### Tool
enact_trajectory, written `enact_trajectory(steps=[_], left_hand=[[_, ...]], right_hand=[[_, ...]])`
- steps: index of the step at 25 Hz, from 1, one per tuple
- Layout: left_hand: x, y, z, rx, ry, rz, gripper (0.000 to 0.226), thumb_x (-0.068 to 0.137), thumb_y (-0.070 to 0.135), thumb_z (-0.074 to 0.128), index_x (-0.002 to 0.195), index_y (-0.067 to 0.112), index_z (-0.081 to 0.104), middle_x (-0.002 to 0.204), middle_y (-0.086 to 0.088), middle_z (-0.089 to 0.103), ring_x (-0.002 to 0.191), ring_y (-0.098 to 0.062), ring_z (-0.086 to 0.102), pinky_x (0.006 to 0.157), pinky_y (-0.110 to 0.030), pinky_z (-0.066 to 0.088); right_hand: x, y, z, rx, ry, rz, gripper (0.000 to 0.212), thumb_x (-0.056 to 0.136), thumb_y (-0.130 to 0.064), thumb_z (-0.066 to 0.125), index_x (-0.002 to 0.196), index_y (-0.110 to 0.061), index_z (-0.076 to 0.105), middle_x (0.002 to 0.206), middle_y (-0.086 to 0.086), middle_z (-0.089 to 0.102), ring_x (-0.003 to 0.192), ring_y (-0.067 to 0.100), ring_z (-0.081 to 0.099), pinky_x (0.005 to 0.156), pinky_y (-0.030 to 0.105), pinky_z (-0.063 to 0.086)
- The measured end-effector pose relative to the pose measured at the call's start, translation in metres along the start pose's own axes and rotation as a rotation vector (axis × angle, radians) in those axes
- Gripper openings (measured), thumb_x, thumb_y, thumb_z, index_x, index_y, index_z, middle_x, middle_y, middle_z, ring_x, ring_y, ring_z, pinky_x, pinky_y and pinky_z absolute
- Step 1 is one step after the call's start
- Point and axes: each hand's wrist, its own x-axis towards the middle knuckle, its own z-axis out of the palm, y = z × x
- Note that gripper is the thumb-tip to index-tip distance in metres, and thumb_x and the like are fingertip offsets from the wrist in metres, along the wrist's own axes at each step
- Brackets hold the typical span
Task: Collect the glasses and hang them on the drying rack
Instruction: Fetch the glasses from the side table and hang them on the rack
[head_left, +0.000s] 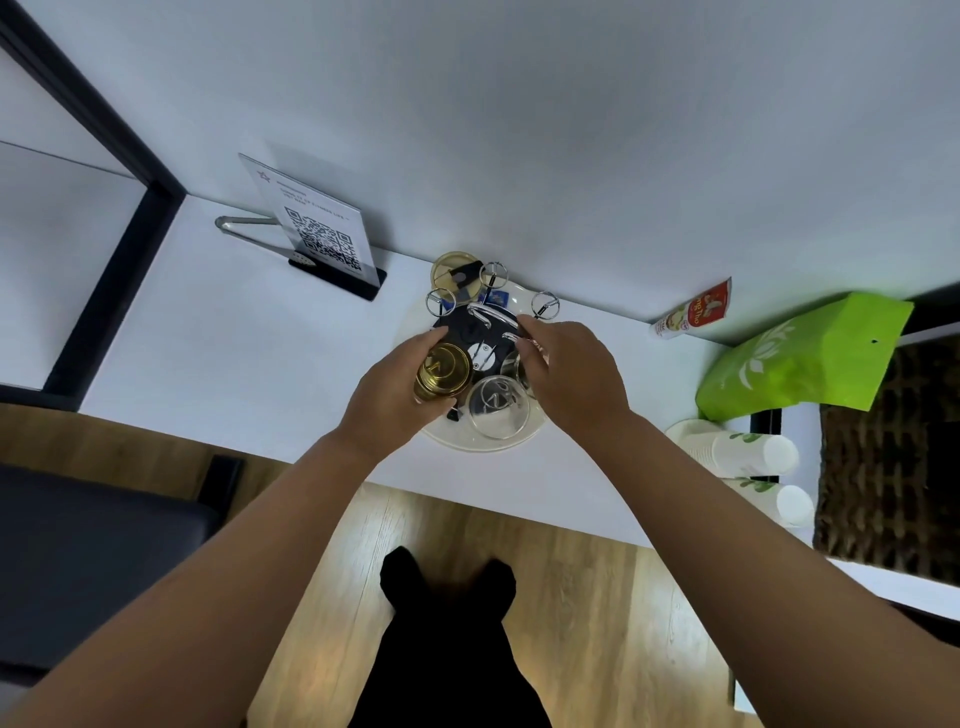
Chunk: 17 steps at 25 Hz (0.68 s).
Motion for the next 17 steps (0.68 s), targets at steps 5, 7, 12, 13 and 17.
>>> enact_trajectory(steps=[5,7,12,13,17], left_hand=[[0.003,-0.002,-0.006,0.049,-0.023,0.037,0.094,0.082,0.026,0.089,0.159,0.029,0.036,0.152,0.007,0.053,0.139,-0.009,0.047,0.102,-0.012,0.038],[0.004,-0.002,-0.009,0.058,-0.035,0.043,0.094,0.082,0.025,0.089,0.159,0.03,0.035,0.153,0.007,0.052,0.14,-0.009,0.046,0.104,-0.016,0.039],[0.01,0.0,-0.025,0.085,-0.081,0.086,0.094,0.083,0.02,0.088,0.16,0.027,0.035,0.156,0.004,0.05,0.142,-0.013,0.046,0.109,-0.025,0.042],[0.012,-0.001,-0.028,0.091,-0.09,0.086,0.093,0.083,0.02,0.088,0.16,0.027,0.035,0.156,0.004,0.05,0.142,-0.013,0.046,0.108,-0.024,0.041],[0.019,-0.001,-0.037,0.111,-0.083,0.098,0.088,0.083,0.022,0.088,0.157,0.029,0.04,0.151,0.004,0.053,0.137,-0.014,0.049,0.108,-0.028,0.044]], right_hand=[[-0.007,0.018,0.007,0.06,-0.052,0.031,0.033,0.107,-0.027,0.052,0.134,-0.014,0.067,0.116,0.008,0.073,0.117,0.031,0.059,0.097,0.046,0.048],[-0.007,0.019,0.008,0.055,-0.036,0.019,0.028,0.107,-0.025,0.053,0.125,-0.013,0.07,0.11,0.008,0.075,0.111,0.032,0.062,0.093,0.047,0.05],[-0.006,0.007,0.012,0.092,0.046,0.028,0.027,0.105,-0.025,0.052,0.08,-0.024,0.06,0.073,-0.002,0.064,0.078,0.027,0.059,0.07,0.046,0.052],[-0.005,0.005,0.012,0.098,0.051,0.027,0.029,0.105,-0.025,0.052,0.076,-0.026,0.055,0.069,-0.004,0.06,0.073,0.025,0.057,0.067,0.046,0.051],[-0.007,0.003,0.015,0.107,0.073,0.008,0.029,0.104,-0.025,0.052,0.077,-0.018,0.06,0.066,-0.003,0.059,0.066,0.024,0.054,0.061,0.046,0.05]])
